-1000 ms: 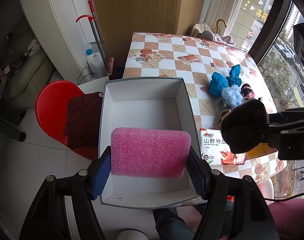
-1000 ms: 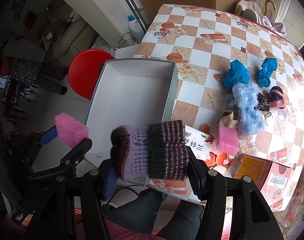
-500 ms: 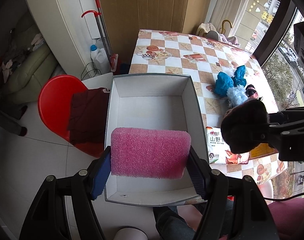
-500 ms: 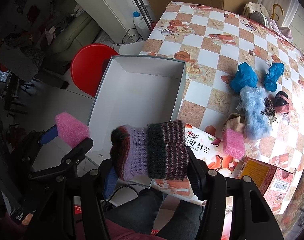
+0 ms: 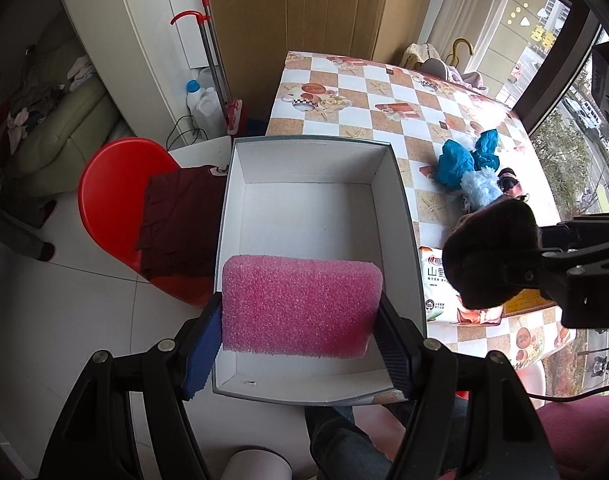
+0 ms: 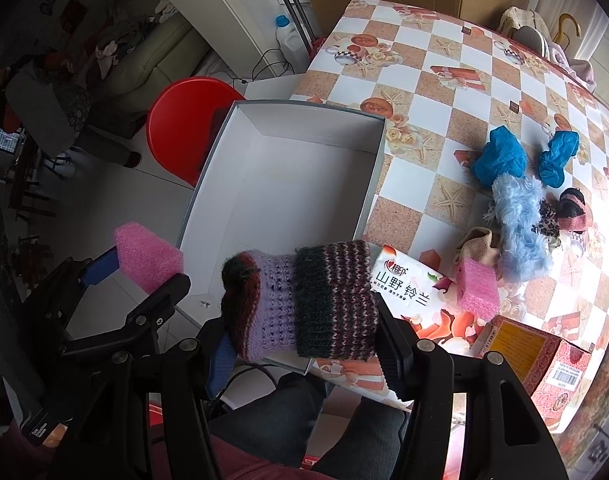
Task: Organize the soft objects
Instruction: 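Lift and carry the sponge with left while right carries the knit cuff to the white box, then open both tools to drop the sponge and knit cuff into the box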
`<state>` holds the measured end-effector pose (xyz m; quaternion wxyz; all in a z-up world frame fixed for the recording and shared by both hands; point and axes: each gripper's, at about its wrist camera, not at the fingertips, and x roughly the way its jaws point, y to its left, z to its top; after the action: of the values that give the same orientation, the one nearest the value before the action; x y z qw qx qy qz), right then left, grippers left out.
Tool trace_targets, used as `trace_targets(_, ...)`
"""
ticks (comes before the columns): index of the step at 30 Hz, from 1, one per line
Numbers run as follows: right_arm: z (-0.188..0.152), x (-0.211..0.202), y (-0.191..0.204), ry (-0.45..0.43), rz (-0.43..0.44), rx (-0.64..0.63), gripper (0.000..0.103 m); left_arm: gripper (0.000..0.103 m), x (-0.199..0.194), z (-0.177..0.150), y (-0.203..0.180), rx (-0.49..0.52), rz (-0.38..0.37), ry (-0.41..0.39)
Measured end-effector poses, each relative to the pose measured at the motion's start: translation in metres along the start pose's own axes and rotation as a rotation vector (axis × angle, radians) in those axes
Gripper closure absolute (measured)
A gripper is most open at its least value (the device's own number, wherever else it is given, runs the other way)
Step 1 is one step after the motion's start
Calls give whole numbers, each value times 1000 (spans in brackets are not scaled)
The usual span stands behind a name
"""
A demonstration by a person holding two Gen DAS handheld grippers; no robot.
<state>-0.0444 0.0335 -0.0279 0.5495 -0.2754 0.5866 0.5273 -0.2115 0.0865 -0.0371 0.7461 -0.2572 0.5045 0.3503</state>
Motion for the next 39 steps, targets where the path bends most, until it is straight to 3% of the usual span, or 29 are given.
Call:
trace_targets(23, 4, 29, 38, 76, 25, -133, 41, 28, 18, -20, 14, -40, 2, 83)
trace_targets(26, 5, 31, 39, 81, 36, -138, 33, 26, 22, -19, 15, -51, 3, 98)
trace_targets(29, 5, 30, 39, 78, 41, -136, 33, 21, 22, -18, 18, -79, -16, 87)
trace_targets(31, 6, 29, 36, 77, 44, -124, 18, 17, 18, -17, 22, -101, -35, 63)
trace_targets(32, 6, 28, 34, 74, 46, -115, 6, 12, 16, -16, 23, -112, -38, 49)
trace_targets(33, 7, 27, 31, 68, 49, -103, 2, 6, 14, -15, 25, -124, -34, 35)
trace_targets(34, 8, 26, 28, 64, 54, -93, 2, 0, 12, -13, 26, -136, -37, 20)
trace_targets(39, 11, 20, 9, 53, 38, -31, 1, 0, 6, -3, 27, -169, -113, -33)
